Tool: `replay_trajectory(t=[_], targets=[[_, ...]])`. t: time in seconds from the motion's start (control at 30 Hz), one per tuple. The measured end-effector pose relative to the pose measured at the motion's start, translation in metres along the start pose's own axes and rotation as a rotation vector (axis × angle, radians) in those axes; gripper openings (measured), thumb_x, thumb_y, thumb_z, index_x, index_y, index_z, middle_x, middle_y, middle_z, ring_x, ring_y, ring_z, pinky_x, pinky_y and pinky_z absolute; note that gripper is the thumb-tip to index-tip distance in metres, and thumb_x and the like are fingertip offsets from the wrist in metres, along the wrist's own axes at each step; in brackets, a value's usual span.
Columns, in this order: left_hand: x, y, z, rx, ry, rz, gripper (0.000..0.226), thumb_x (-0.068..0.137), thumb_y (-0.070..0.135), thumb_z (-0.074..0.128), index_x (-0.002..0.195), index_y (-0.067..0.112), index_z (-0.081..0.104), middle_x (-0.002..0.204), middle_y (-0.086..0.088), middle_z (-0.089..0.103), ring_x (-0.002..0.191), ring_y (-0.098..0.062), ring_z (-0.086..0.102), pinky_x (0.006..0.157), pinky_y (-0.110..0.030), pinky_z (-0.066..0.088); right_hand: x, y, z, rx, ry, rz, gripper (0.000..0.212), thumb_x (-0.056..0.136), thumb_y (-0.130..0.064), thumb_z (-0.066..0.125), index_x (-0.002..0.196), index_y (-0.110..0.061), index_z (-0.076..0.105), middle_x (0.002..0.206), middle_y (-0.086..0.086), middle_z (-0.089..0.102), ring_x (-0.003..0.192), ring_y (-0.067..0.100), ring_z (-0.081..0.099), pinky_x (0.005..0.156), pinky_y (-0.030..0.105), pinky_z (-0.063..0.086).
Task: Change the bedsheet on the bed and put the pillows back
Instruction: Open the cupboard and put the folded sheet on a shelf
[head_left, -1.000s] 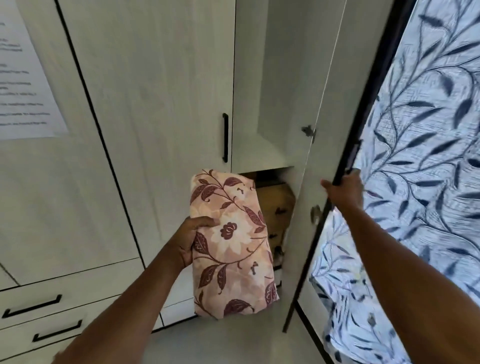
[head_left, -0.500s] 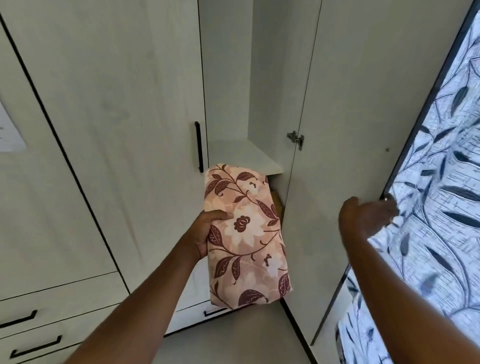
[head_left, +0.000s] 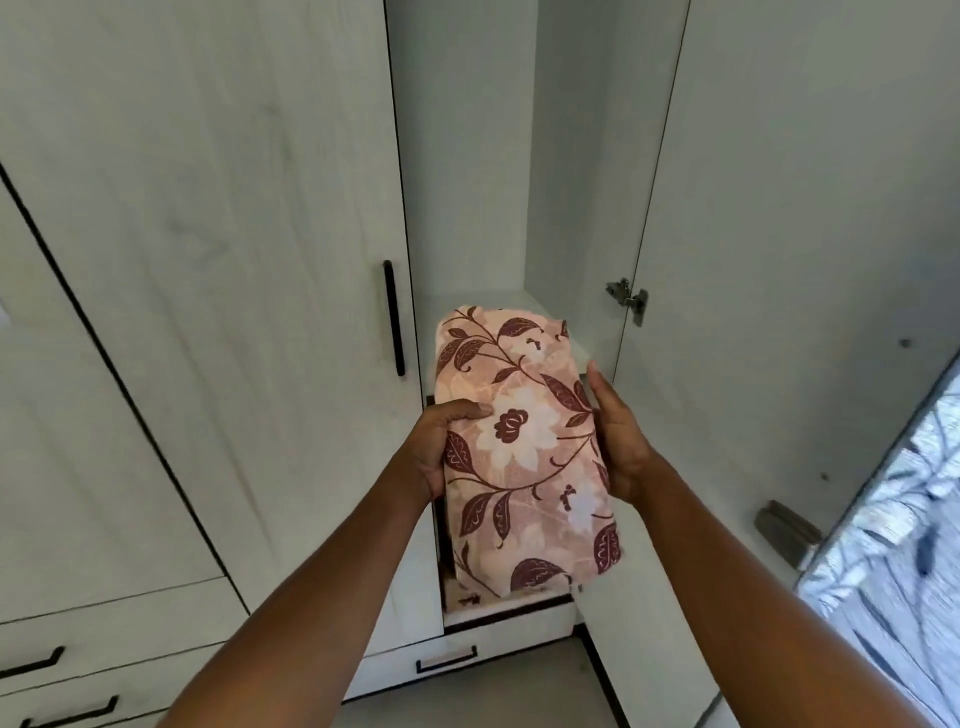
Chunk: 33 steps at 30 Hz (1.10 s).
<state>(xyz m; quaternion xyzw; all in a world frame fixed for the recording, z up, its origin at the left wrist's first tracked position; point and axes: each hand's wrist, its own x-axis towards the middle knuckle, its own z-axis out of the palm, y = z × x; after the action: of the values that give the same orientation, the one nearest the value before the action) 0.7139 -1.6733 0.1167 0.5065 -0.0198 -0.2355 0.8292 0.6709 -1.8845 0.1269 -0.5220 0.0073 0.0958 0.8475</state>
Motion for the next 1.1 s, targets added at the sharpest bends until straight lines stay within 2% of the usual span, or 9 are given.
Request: replay_trajectory(t=[0.13,0.2,0.33,0.6,0.8,0.87,0.93,1.0,1.1], targets=[[0.064,0.014,-0.008,-0.039,0.01,0.022,0.056,0.064,0.008,0.072,0.12,0.005,0.067,0.106,-0.019,0.072,0.092,-0.036,0.069,0.103,-0.053,0.05,0.065,-0.022,-0.013,-0.158,0.028,0.003,0.043,0.095,-0.017,0.064,0.137,-0.004,0.06,0.129,0.021,0.068,0.118,0.039,0.066,0.102,0.052,0.054],[0.099,0.022,-0.009,-0.044,-0.001,0.023,0.061,0.064,0.008,0.072,0.125,0.005,0.064,0.104,-0.018,0.073,0.091,-0.036,0.07,0.098,-0.05,0.053,0.098,-0.03,-0.026,-0.217,0.059,0.005,0.044,0.09,-0.009,0.069,0.133,-0.001,0.062,0.127,0.023,0.068,0.118,0.042,0.066,0.106,0.056,0.05],[0.163,0.033,-0.009,0.017,0.015,-0.012,0.064,0.064,0.014,0.076,0.127,0.006,0.063,0.105,-0.017,0.074,0.092,-0.035,0.071,0.093,-0.047,0.056,0.159,-0.041,-0.056,-0.259,0.165,-0.018,0.048,0.083,-0.005,0.075,0.13,0.0,0.065,0.122,0.022,0.071,0.112,0.041,0.069,0.103,0.055,0.052],[0.277,0.045,-0.015,0.222,0.321,0.074,0.072,0.067,0.041,0.085,0.13,0.018,0.059,0.114,-0.01,0.073,0.098,-0.033,0.072,0.085,-0.053,0.061,0.278,-0.065,-0.102,-0.317,0.23,0.052,0.061,0.062,-0.012,0.086,0.121,-0.002,0.071,0.114,0.022,0.074,0.106,0.043,0.071,0.101,0.057,0.053],[0.359,0.096,-0.007,0.447,0.547,0.255,0.093,0.062,0.069,0.07,0.139,0.02,0.052,0.131,-0.004,0.065,0.112,-0.027,0.066,0.095,-0.048,0.058,0.397,-0.126,-0.093,-0.542,0.288,-0.041,0.03,0.077,-0.01,0.08,0.106,-0.006,0.074,0.101,0.011,0.075,0.083,0.026,0.071,0.073,0.029,0.057],[0.381,0.104,-0.005,0.606,0.56,0.317,0.077,0.084,0.055,0.068,0.147,0.019,0.042,0.137,0.0,0.056,0.122,-0.026,0.057,0.105,-0.047,0.05,0.434,-0.133,-0.096,-0.65,0.32,-0.097,0.032,0.084,-0.021,0.079,0.112,-0.008,0.071,0.118,0.013,0.072,0.093,0.027,0.069,0.078,0.029,0.054],[0.401,0.091,-0.011,0.778,0.496,0.283,0.07,0.095,0.047,0.064,0.154,0.023,0.035,0.148,-0.002,0.049,0.132,-0.027,0.05,0.112,-0.044,0.043,0.46,-0.127,-0.108,-0.966,0.356,-0.086,0.05,0.09,-0.029,0.073,0.133,-0.007,0.059,0.138,0.011,0.061,0.12,0.03,0.061,0.092,0.03,0.047],[0.413,0.064,-0.023,0.961,0.413,0.165,0.071,0.097,0.048,0.06,0.158,0.026,0.03,0.16,-0.012,0.035,0.144,-0.031,0.039,0.118,-0.041,0.034,0.474,-0.109,-0.119,-1.301,0.311,-0.029,0.06,0.094,-0.028,0.065,0.147,-0.01,0.044,0.155,0.014,0.044,0.138,0.032,0.047,0.106,0.035,0.041],[0.422,0.02,-0.033,1.285,0.351,0.131,0.091,0.09,0.065,0.042,0.163,0.028,0.002,0.167,-0.024,0.001,0.155,-0.037,0.005,0.126,-0.044,0.009,0.475,-0.068,-0.134,-1.65,0.286,-0.035,0.07,0.102,-0.049,0.045,0.16,-0.017,0.021,0.169,0.015,0.013,0.153,0.037,0.02,0.12,0.056,0.026]])
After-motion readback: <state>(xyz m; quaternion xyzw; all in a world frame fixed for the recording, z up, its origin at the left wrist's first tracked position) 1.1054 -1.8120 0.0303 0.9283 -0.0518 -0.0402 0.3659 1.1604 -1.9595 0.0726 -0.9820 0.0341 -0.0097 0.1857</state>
